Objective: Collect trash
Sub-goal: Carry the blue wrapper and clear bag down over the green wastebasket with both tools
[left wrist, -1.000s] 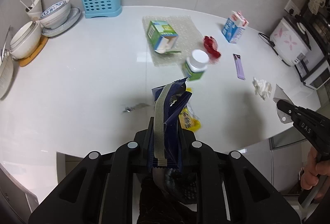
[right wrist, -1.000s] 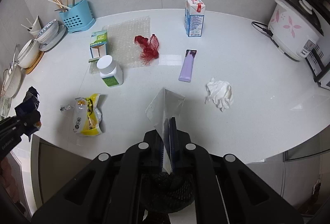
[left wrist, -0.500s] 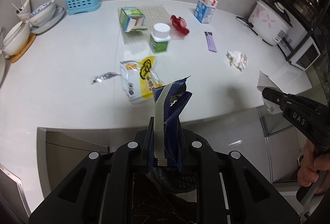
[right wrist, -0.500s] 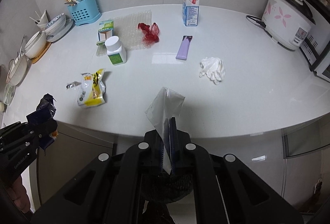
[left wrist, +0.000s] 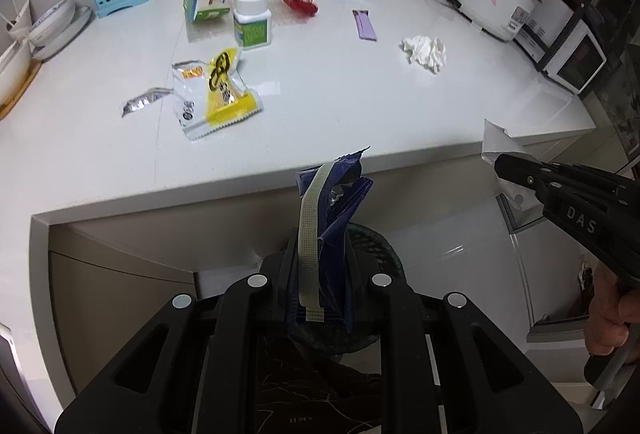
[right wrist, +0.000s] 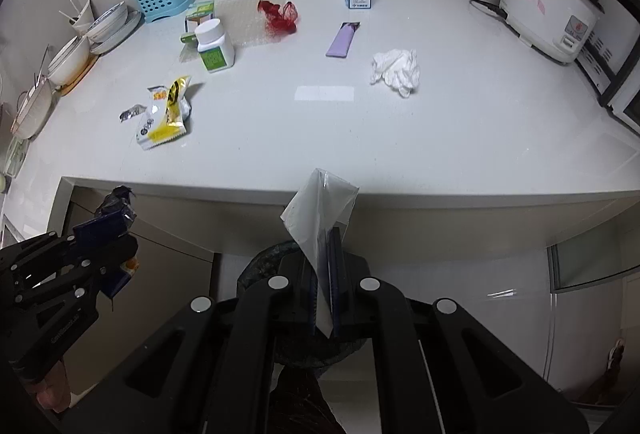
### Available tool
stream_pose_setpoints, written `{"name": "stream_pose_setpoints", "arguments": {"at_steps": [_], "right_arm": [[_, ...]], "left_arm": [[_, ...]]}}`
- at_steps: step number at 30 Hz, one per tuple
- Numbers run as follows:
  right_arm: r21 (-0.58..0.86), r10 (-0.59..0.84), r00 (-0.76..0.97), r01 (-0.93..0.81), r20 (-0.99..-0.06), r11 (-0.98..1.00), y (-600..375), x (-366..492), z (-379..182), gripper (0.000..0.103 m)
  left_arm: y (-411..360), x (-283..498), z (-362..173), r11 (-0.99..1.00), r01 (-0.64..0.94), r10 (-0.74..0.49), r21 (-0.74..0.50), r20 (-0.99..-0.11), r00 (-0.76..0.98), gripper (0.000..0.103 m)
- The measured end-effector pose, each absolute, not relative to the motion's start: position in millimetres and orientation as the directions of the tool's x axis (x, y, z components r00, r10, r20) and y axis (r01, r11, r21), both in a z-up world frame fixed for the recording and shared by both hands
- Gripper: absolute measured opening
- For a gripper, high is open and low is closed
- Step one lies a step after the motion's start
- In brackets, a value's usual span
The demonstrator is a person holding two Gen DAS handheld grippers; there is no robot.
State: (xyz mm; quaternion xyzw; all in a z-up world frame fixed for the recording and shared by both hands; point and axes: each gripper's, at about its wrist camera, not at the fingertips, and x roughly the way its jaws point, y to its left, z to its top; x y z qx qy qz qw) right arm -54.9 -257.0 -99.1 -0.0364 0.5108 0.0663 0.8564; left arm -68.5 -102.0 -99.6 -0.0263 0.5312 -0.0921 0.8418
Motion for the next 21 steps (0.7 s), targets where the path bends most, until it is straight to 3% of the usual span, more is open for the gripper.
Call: {"name": "stream_pose_setpoints", "arguments": {"at_steps": [21], "right_arm": [[0.027, 0.095, 0.354, -0.193, -0.930, 0.981, -271.7, -67.9, -209.4, 0.004]], "left_arm": [[-124.0, -72.1, -169.0, 0.978, 0.126, -0.203, -0.165, -0.893, 0.403, 0.016]]}}
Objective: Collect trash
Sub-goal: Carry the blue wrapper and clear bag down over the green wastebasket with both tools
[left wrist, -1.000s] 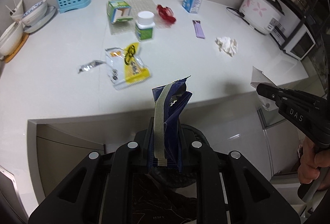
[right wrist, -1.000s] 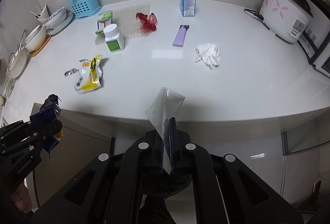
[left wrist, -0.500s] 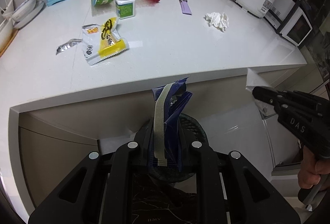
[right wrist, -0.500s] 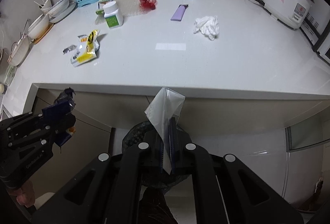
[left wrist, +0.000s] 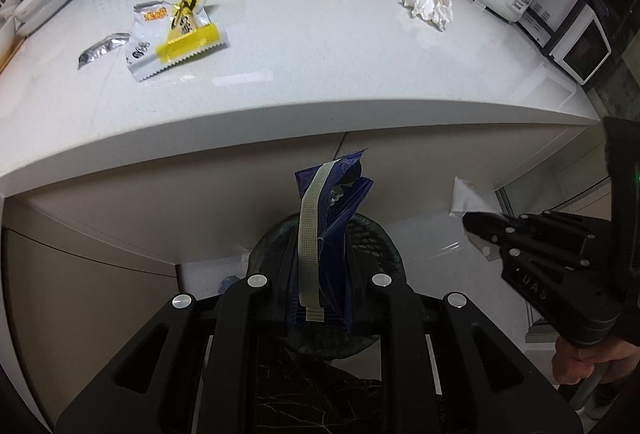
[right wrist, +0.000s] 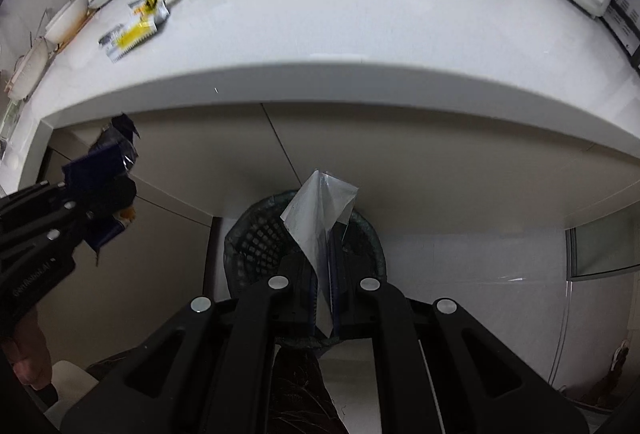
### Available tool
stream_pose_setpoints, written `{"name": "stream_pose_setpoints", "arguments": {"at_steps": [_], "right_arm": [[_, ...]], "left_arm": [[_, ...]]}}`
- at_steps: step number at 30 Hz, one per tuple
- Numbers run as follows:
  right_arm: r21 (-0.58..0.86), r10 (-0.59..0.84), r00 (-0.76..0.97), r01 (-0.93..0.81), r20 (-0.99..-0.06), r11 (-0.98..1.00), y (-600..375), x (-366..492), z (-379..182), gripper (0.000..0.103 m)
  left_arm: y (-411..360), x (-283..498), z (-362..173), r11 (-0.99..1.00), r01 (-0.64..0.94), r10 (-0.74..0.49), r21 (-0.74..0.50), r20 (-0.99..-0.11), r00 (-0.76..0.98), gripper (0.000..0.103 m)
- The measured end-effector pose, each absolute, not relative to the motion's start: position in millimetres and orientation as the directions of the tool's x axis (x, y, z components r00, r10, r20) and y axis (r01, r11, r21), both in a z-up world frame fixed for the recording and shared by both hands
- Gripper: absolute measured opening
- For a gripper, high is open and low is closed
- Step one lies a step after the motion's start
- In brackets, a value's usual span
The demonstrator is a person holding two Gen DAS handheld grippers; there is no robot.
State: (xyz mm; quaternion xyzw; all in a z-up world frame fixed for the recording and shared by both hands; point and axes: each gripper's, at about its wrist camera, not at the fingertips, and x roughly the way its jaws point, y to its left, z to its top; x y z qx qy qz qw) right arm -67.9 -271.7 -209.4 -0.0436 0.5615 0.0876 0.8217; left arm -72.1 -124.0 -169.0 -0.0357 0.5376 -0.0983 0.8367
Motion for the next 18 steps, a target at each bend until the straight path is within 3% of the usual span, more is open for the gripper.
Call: {"name": "stream_pose_setpoints", "arguments": {"at_steps": [18], "right_arm": [[-0.015, 0.060, 0.267, -0.271, -0.962, 0.962, -253.6, -64.2, -288.5, 0.005]], "left_arm": [[-116.7, -71.8, -236.0, 0.981, 0.099, -0.193, -0.169, -0.923, 0.332, 0.016]]}}
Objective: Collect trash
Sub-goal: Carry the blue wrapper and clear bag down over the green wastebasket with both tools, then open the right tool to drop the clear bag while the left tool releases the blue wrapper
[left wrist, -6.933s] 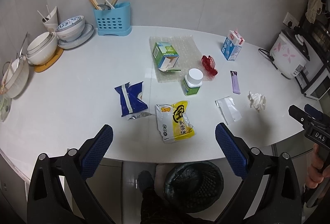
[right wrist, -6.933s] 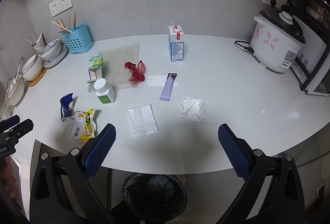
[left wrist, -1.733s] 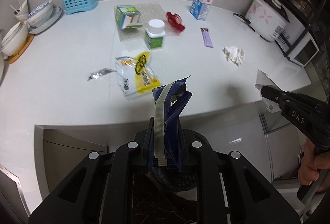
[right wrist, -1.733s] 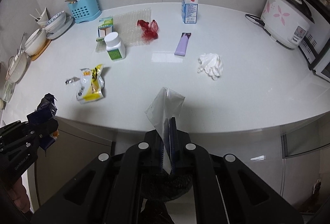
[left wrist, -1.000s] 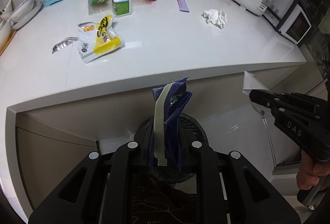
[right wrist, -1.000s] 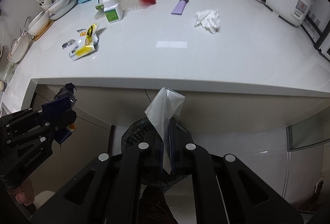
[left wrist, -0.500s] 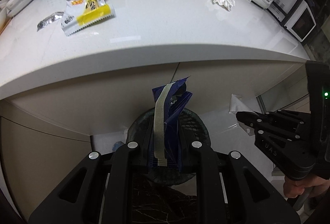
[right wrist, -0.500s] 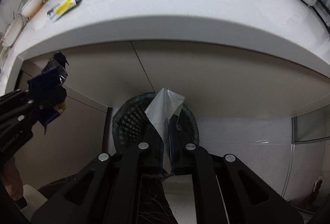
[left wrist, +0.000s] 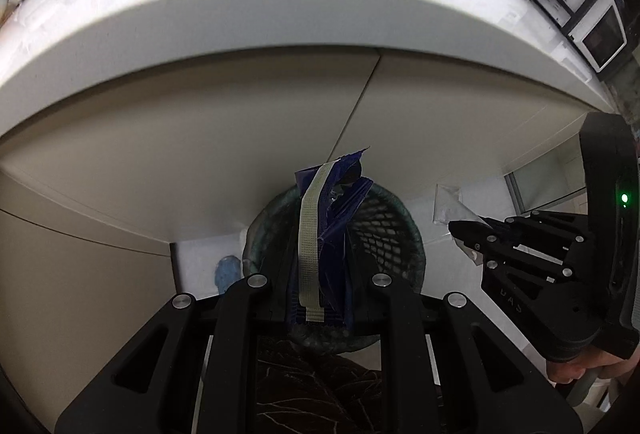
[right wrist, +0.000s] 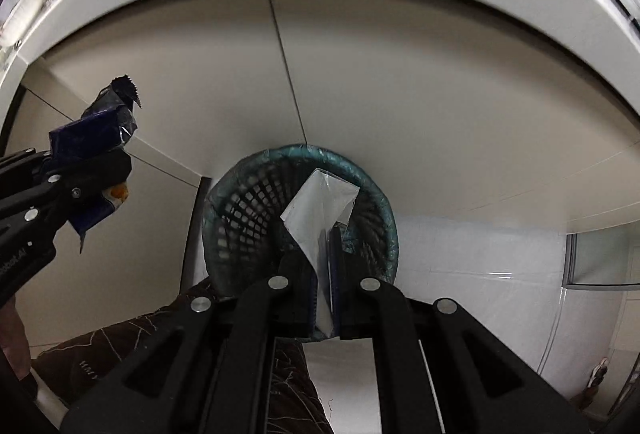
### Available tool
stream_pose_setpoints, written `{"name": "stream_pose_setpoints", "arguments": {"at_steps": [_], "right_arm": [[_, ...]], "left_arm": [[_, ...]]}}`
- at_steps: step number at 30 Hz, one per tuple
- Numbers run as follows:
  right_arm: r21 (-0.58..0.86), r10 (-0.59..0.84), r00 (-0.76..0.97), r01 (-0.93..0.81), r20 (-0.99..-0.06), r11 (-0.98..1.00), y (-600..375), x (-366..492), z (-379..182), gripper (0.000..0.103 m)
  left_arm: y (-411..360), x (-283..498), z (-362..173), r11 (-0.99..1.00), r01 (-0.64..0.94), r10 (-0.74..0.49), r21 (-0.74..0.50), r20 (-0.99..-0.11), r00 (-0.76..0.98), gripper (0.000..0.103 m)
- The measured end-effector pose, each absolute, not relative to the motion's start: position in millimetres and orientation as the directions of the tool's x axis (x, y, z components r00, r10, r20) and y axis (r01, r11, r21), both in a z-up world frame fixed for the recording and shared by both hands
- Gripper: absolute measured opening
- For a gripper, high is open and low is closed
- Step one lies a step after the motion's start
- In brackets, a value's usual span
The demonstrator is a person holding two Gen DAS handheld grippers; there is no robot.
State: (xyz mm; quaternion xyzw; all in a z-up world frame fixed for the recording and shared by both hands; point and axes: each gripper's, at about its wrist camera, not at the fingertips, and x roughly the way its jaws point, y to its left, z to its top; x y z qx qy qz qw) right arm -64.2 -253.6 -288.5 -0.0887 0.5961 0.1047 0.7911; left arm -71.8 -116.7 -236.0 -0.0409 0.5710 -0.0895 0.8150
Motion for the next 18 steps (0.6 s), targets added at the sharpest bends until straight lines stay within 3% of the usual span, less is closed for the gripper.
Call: {"name": "stream_pose_setpoints", "arguments": {"at_steps": [8, 12, 18], "right_arm": [[0.004, 0.072, 0.241, -0.272, -0.968, 0.962, -258.4, -51.9, -300.0, 0.017], [0.017, 0.083, 0.238, -0.270, -0.968, 0.963, -260.4, -47.0, -300.8, 0.032], [0.028, 0.096, 0.236, -0.277, -0.967, 0.961, -254.4, -55.6, -306.9, 0.046]], "left_arm": [[-115.1, -74.9, -241.5, 0.984, 0.078, -0.175, -0.159, -0.932, 0.316, 0.016], [-115.4, -74.4, -244.5, 0.986, 0.070, -0.169, -0.154, -0.935, 0.311, 0.016], [-112.7, -78.0, -244.4, 0.986, 0.057, -0.165, -0.155, -0.937, 0.309, 0.016]]}}
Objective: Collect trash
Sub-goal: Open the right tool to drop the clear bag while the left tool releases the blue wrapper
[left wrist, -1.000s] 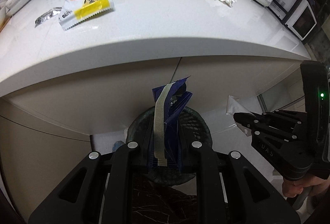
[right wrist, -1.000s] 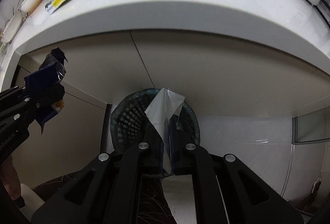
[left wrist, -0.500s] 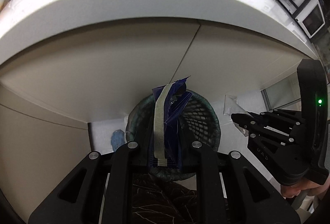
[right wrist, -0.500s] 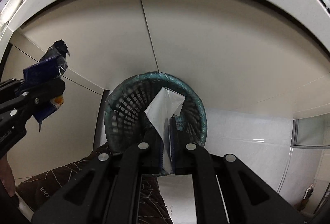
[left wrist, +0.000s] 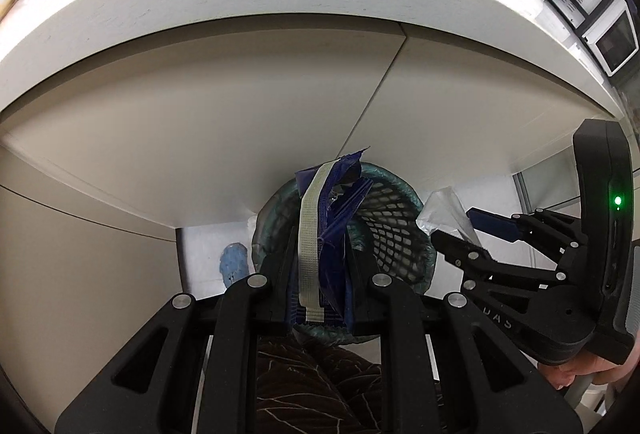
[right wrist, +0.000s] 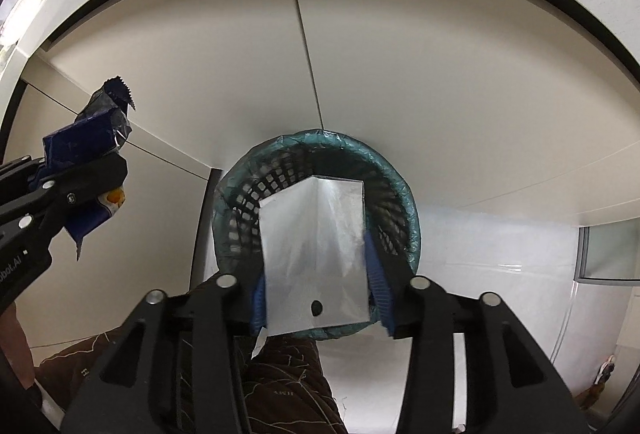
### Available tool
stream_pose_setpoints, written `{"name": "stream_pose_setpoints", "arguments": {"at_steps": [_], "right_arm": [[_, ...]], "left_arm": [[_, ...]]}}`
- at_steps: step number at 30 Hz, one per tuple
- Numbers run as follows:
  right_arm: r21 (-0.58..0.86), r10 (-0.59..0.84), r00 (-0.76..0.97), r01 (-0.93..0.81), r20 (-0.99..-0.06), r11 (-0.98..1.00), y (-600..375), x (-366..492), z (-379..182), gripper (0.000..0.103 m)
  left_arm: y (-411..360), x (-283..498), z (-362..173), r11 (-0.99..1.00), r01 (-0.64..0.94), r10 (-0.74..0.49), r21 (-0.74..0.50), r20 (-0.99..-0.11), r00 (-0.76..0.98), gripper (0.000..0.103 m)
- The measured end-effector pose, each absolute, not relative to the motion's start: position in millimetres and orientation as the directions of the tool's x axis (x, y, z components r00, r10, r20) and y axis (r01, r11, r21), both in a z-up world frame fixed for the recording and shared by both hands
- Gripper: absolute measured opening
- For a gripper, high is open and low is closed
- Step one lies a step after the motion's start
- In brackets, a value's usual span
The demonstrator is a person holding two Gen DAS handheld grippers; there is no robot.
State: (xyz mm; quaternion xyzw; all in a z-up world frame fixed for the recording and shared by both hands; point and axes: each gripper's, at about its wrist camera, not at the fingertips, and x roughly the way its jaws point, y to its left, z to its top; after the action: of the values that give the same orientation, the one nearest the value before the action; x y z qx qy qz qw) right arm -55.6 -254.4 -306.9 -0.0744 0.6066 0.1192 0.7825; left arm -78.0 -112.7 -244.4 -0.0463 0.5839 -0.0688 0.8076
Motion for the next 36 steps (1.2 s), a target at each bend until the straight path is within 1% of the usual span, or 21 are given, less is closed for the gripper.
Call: {"name": "stream_pose_setpoints", "arguments": {"at_steps": [10, 12, 13, 15, 16, 18, 22, 28, 36], "right_arm": [[0.047, 0.117, 0.240, -0.276, -0.964, 0.960, -246.5, -60.9, -312.6, 0.070], [0.042, 0.114, 0.254, -0.274, -0.961, 0.961, -246.8, -65.3, -308.3, 0.078], [0.039, 0.112, 0.264, -0.269, -0.958, 0.962, -247.9, -65.3, -306.8, 0.080], [0.025, 0.099, 0.283, -0.252, -0.954, 0.967, -251.7, -66.9, -303.9, 0.090], [0.019, 0.091, 0.299, -0.238, -0.950, 0.971, -255.5, -67.4, -300.6, 0.091], [0.014, 0.080, 0.312, -0.210, -0.947, 0.978, -264.3, -66.5, -298.3, 0.094], [0.000, 0.052, 0.329, -0.154, -0.943, 0.988, -284.7, -66.2, -290.6, 0.095], [-0.015, 0.012, 0.348, -0.074, -0.937, 0.997, -317.4, -66.1, -279.8, 0.095], [-0.023, -0.013, 0.360, -0.022, -0.933, 0.999, -342.3, -68.0, -266.8, 0.095]], "left_arm": [[-106.4, -81.6, -248.5, 0.987, 0.033, -0.158, -0.155, -0.943, 0.291, 0.016], [-106.5, -81.6, -249.6, 0.987, 0.033, -0.158, -0.155, -0.944, 0.289, 0.016], [-107.5, -81.3, -251.1, 0.987, 0.035, -0.157, -0.154, -0.945, 0.287, 0.016], [-110.0, -80.6, -255.1, 0.988, 0.042, -0.156, -0.151, -0.946, 0.283, 0.016], [-112.7, -79.8, -254.5, 0.988, 0.044, -0.157, -0.151, -0.947, 0.280, 0.016], [-117.2, -78.8, -257.8, 0.987, 0.054, -0.162, -0.153, -0.948, 0.275, 0.016], [-132.1, -76.3, -264.2, 0.984, 0.093, -0.174, -0.154, -0.948, 0.266, 0.016], [-157.4, -72.9, -275.8, 0.976, 0.154, -0.191, -0.156, -0.950, 0.246, 0.016], [-180.4, -69.7, -290.0, 0.964, 0.216, -0.201, -0.153, -0.954, 0.224, 0.017]]}}
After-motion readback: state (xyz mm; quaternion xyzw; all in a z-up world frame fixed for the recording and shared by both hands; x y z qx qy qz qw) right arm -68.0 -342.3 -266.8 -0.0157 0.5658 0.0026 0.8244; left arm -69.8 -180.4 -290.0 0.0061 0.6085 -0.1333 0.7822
